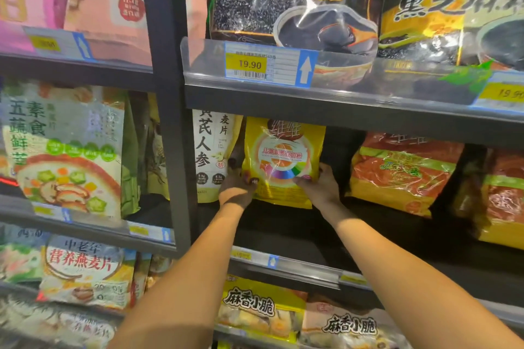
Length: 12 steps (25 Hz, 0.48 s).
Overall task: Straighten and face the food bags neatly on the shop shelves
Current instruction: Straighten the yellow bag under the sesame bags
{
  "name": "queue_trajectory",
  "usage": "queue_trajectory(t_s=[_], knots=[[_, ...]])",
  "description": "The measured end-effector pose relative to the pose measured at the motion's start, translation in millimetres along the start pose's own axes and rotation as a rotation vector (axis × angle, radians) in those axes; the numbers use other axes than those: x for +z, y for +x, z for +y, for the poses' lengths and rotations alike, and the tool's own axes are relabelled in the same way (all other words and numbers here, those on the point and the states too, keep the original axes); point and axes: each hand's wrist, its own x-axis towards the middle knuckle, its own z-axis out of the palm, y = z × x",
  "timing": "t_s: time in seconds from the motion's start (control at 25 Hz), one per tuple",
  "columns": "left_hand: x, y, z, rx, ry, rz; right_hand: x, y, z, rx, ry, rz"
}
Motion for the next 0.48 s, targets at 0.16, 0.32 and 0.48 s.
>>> queue_trajectory(t_s=[0.16,0.32,0.48], knots=[[0,6,5,-0.041,0.041,-0.029,3,13,11,0.020,-0.038,0.004],[4,13,12,-0.069,0.084,-0.009,4,23,8,0.041,-0.042,0.011],[9,15,15,-0.089,0.133,0.032,7,27,11,0.040,-0.043,0.015]])
